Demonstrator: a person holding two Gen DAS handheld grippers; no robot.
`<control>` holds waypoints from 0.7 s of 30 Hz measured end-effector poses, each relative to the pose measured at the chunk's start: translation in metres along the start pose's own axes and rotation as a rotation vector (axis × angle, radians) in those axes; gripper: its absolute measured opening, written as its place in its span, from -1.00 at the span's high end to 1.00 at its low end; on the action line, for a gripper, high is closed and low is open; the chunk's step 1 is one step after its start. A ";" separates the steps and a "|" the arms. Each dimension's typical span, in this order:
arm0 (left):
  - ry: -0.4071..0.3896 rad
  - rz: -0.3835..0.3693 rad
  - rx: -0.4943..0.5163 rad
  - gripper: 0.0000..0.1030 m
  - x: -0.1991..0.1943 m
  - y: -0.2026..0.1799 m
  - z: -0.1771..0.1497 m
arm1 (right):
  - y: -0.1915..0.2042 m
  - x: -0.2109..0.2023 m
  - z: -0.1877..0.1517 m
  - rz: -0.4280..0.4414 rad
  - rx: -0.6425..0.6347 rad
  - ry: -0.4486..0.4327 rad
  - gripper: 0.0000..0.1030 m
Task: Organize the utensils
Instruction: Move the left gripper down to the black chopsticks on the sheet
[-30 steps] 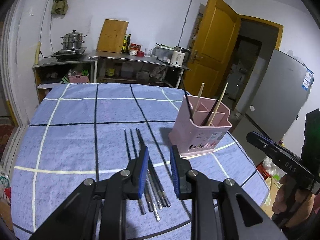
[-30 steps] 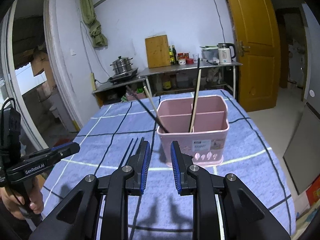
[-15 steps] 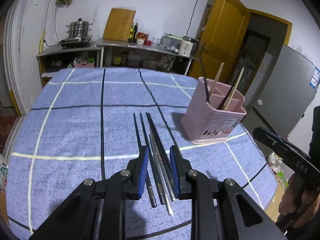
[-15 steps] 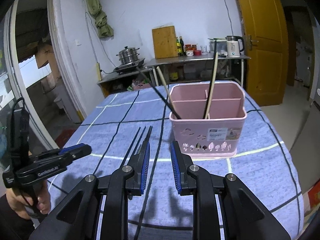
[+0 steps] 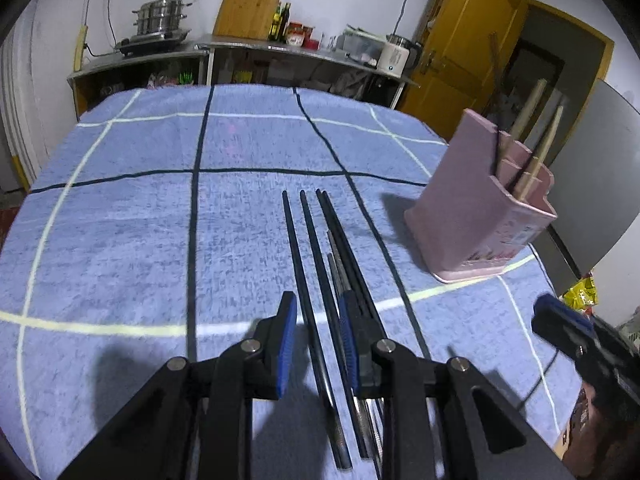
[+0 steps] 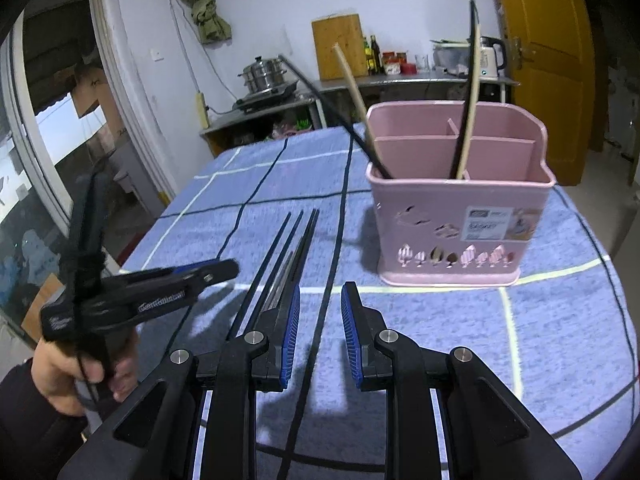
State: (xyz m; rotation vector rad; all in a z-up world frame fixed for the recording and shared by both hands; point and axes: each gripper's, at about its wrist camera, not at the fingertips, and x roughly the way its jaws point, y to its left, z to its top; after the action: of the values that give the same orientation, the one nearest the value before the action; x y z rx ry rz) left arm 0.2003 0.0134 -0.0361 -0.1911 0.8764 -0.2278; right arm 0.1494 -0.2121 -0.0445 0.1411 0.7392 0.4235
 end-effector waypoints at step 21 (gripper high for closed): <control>0.029 0.124 0.063 0.85 0.040 0.009 0.010 | 0.011 0.042 0.005 0.025 -0.008 0.064 0.57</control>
State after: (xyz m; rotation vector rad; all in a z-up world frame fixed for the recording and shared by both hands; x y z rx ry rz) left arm 0.2342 0.0118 -0.0619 -0.0749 0.9051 -0.1427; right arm 0.1772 -0.1848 -0.0636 0.1297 0.7995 0.4560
